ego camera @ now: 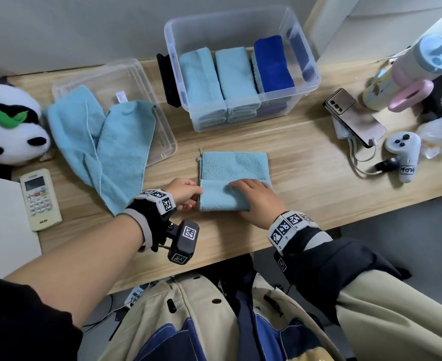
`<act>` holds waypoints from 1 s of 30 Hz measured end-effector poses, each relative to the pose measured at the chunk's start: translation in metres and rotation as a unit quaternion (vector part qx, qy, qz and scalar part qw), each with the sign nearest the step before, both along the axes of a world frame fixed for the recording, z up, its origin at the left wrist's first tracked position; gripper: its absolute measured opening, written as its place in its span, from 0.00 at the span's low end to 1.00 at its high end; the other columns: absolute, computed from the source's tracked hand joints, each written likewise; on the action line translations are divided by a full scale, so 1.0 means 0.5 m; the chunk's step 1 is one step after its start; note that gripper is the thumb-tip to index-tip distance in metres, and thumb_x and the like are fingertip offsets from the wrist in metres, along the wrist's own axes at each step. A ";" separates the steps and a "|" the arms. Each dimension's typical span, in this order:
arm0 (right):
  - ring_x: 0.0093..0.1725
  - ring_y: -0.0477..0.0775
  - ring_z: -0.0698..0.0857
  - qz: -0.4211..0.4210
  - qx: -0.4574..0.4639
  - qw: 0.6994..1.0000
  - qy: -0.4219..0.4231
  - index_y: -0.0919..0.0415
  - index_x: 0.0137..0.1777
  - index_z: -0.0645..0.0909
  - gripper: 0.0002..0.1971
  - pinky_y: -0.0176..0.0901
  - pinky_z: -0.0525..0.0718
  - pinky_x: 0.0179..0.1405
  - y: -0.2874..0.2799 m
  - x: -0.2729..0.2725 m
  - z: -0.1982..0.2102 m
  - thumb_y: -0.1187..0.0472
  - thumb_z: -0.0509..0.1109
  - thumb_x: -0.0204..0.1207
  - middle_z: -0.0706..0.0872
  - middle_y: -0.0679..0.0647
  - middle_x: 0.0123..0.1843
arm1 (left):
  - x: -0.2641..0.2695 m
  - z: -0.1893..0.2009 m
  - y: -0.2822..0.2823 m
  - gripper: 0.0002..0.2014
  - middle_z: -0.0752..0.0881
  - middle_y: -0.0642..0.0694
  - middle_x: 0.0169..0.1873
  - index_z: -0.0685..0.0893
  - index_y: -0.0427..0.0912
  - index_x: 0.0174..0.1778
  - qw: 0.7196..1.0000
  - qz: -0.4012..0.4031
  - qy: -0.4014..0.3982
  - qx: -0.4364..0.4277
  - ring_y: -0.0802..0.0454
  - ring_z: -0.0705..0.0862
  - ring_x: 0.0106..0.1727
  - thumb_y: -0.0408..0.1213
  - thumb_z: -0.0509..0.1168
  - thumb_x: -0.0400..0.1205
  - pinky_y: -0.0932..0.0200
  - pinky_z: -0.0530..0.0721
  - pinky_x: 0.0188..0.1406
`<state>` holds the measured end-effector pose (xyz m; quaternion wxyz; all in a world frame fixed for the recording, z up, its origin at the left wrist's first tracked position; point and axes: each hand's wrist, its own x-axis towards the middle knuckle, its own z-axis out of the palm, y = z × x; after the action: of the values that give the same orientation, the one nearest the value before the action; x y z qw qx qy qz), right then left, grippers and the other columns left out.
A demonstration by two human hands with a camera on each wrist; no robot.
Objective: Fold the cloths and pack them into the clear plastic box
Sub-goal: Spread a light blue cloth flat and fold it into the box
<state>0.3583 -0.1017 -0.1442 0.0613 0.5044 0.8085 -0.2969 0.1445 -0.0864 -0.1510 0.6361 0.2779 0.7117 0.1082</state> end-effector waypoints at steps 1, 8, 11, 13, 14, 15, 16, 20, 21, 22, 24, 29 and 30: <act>0.70 0.54 0.73 -0.009 0.004 1.000 0.004 0.50 0.72 0.70 0.30 0.48 0.67 0.69 0.004 -0.005 0.006 0.60 0.68 0.67 0.77 0.49 0.69 | -0.002 0.004 0.000 0.06 0.79 0.45 0.32 0.77 0.46 0.37 1.000 0.007 -0.010 -0.002 0.53 0.78 0.22 0.33 0.64 0.80 0.73 0.69 0.10; 0.63 0.61 0.80 -0.063 -0.124 0.990 0.003 0.60 0.62 0.80 0.15 0.46 0.76 0.57 0.054 -0.054 0.051 0.62 0.63 0.76 0.85 0.59 0.60 | -0.046 0.006 0.006 0.10 0.81 0.48 0.15 0.79 0.40 0.44 0.986 0.162 -0.007 0.041 0.58 0.75 0.10 0.38 0.53 0.83 0.72 0.69 0.17; 0.68 0.61 0.78 -0.099 -0.177 0.979 -0.008 0.62 0.68 0.76 0.19 0.44 0.74 0.61 0.089 -0.061 0.049 0.64 0.63 0.76 0.81 0.59 0.66 | -0.060 0.006 -0.001 0.12 0.82 0.44 0.27 0.76 0.41 0.42 0.984 0.173 -0.010 0.029 0.59 0.79 0.12 0.40 0.51 0.85 0.68 0.73 0.22; 0.64 0.62 0.81 -0.136 -0.158 0.978 0.006 0.62 0.66 0.78 0.19 0.44 0.76 0.56 0.110 -0.058 0.035 0.64 0.66 0.74 0.84 0.61 0.62 | -0.064 0.007 -0.007 0.14 0.82 0.45 0.26 0.75 0.43 0.38 0.984 0.174 -0.010 0.025 0.60 0.80 0.12 0.42 0.49 0.86 0.70 0.74 0.19; 0.61 0.62 0.82 -0.153 -0.137 0.979 0.009 0.61 0.63 0.80 0.18 0.44 0.77 0.55 0.118 -0.056 0.026 0.64 0.67 0.73 0.86 0.61 0.60 | -0.066 0.006 -0.009 0.15 0.82 0.45 0.24 0.74 0.44 0.37 0.984 0.176 -0.009 0.023 0.60 0.80 0.13 0.42 0.49 0.86 0.71 0.74 0.17; 0.59 0.61 0.83 -0.168 -0.117 0.979 0.007 0.60 0.61 0.81 0.16 0.45 0.78 0.54 0.124 -0.053 0.020 0.64 0.68 0.72 0.87 0.60 0.58 | -0.066 0.005 -0.011 0.15 0.82 0.45 0.24 0.74 0.44 0.37 0.984 0.178 -0.008 0.022 0.60 0.80 0.13 0.42 0.50 0.86 0.72 0.74 0.17; 0.58 0.61 0.84 -0.180 -0.098 0.979 0.001 0.59 0.59 0.82 0.15 0.46 0.79 0.53 0.126 -0.051 0.016 0.64 0.68 0.72 0.87 0.59 0.56 | -0.065 0.007 -0.013 0.14 0.82 0.45 0.26 0.75 0.44 0.37 0.984 0.177 -0.011 0.018 0.60 0.80 0.13 0.41 0.50 0.86 0.71 0.74 0.17; 0.54 0.60 0.85 -0.223 -0.057 0.973 -0.007 0.54 0.55 0.84 0.12 0.44 0.80 0.49 0.130 -0.050 0.001 0.59 0.70 0.70 0.88 0.57 0.53 | -0.057 0.014 -0.020 0.11 0.83 0.42 0.33 0.76 0.42 0.40 0.987 0.159 -0.037 -0.001 0.57 0.83 0.19 0.39 0.52 0.85 0.64 0.79 0.30; 0.54 0.60 0.85 -0.235 -0.063 0.970 -0.009 0.53 0.54 0.84 0.12 0.43 0.79 0.47 0.130 -0.050 -0.002 0.58 0.70 0.71 0.88 0.56 0.52 | -0.052 0.016 -0.020 0.12 0.83 0.42 0.34 0.76 0.42 0.41 0.988 0.149 -0.042 -0.002 0.56 0.84 0.21 0.40 0.51 0.85 0.63 0.78 0.32; 0.53 0.59 0.85 -0.247 -0.076 0.966 -0.011 0.53 0.54 0.83 0.12 0.41 0.77 0.45 0.128 -0.051 -0.003 0.57 0.71 0.71 0.88 0.55 0.51 | -0.045 0.018 -0.021 0.12 0.83 0.42 0.34 0.76 0.40 0.43 0.990 0.137 -0.043 -0.004 0.54 0.84 0.24 0.41 0.51 0.86 0.63 0.78 0.33; 0.50 0.56 0.83 -0.256 -0.114 0.960 -0.006 0.54 0.53 0.83 0.11 0.39 0.72 0.43 0.118 -0.057 -0.005 0.55 0.73 0.71 0.86 0.53 0.48 | -0.032 0.021 -0.022 0.12 0.85 0.38 0.41 0.75 0.38 0.51 0.993 0.111 -0.045 -0.010 0.50 0.83 0.31 0.42 0.49 0.87 0.63 0.76 0.33; 0.43 0.58 0.84 -0.272 -0.204 0.940 0.035 0.57 0.42 0.78 0.10 0.49 0.81 0.44 0.069 -0.077 -0.014 0.51 0.71 0.74 0.84 0.57 0.43 | -0.012 0.024 -0.026 0.21 0.80 0.29 0.59 0.71 0.33 0.70 0.995 0.080 -0.058 -0.013 0.41 0.81 0.50 0.44 0.55 0.86 0.54 0.82 0.44; 0.43 0.59 0.84 -0.285 -0.212 0.934 0.046 0.60 0.42 0.79 0.11 0.51 0.82 0.44 0.062 -0.080 -0.014 0.52 0.69 0.77 0.85 0.60 0.43 | -0.012 0.025 -0.027 0.20 0.79 0.32 0.57 0.72 0.35 0.69 0.994 0.079 -0.068 -0.013 0.41 0.81 0.50 0.44 0.58 0.85 0.51 0.82 0.49</act>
<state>0.3181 -0.0709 -0.1510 0.0424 0.6751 0.5506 -0.4892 0.1386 -0.0997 -0.1383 0.6764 0.2043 0.6876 0.1672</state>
